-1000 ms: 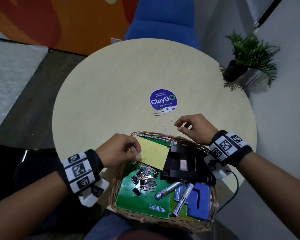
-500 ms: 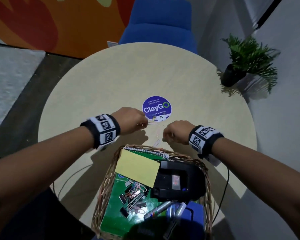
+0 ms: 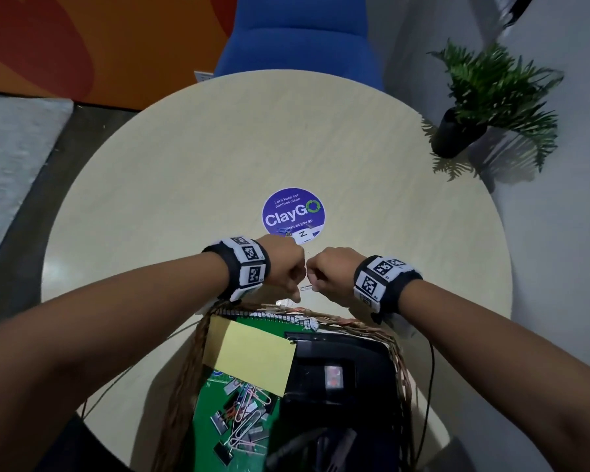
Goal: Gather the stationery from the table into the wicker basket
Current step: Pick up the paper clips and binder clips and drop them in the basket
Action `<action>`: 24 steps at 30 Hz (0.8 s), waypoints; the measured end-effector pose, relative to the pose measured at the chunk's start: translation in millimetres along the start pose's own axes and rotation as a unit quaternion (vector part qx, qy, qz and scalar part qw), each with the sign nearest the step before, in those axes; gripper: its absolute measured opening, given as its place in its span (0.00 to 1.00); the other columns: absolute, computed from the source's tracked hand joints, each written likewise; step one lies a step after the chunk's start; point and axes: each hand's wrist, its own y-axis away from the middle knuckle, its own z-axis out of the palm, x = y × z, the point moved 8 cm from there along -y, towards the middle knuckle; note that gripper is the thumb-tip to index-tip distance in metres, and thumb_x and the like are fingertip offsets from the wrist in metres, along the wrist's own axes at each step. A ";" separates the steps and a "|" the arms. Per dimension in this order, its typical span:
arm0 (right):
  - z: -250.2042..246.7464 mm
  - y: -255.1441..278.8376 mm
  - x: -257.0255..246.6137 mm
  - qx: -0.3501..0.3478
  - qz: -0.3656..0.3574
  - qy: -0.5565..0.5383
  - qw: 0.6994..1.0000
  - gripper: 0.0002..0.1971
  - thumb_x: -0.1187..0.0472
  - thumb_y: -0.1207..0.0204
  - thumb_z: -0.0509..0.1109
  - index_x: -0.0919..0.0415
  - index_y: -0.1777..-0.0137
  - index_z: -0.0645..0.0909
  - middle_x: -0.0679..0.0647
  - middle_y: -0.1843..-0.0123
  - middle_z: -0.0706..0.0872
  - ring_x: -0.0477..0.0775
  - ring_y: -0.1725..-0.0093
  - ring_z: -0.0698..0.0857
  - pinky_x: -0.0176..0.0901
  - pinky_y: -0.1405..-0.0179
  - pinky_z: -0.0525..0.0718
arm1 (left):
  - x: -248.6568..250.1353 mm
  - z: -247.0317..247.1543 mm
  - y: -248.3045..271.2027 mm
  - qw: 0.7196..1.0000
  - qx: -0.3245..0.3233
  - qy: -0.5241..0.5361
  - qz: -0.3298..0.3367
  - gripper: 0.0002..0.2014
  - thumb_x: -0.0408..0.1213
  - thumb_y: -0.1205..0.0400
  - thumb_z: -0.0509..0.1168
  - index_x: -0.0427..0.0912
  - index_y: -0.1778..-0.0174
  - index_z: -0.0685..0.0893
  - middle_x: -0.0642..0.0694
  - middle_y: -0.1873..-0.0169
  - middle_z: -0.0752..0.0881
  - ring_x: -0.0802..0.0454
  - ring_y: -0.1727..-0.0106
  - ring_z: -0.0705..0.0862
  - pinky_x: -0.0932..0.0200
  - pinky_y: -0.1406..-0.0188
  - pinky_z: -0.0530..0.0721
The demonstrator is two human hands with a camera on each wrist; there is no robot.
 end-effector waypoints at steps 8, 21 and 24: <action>-1.6 29.4 41.7 0.006 0.050 0.027 0.998 0.08 0.57 0.27 0.60 0.54 0.61 0.80 0.52 0.63 0.86 0.60 0.62 0.84 0.49 0.60 0.84 | 20.7 -3.5 -8.3 0.994 0.053 -0.090 0.044 0.08 0.41 0.26 0.64 0.47 0.71 0.78 0.48 0.69 0.85 0.42 0.67 0.81 0.59 0.68 0.77; -67.2 112.1 45.1 0.171 0.086 -0.125 0.974 0.05 0.61 0.26 0.72 0.53 0.63 0.81 0.45 0.68 0.83 0.46 0.68 0.80 0.43 0.63 0.79 | -17.6 -2.7 14.1 0.994 0.015 -0.101 0.038 0.13 0.42 0.17 0.55 0.41 0.50 0.83 0.45 0.49 0.84 0.42 0.48 0.83 0.55 0.47 0.80; -79.2 126.0 5.7 0.168 0.046 -0.140 0.975 0.05 0.63 0.27 0.74 0.59 0.62 0.82 0.49 0.65 0.87 0.41 0.70 0.82 0.32 0.65 0.78 | -21.5 -35.4 36.5 0.996 0.086 -0.025 0.027 0.06 0.40 0.17 0.60 0.42 0.54 0.80 0.42 0.51 0.83 0.42 0.53 0.80 0.56 0.56 0.74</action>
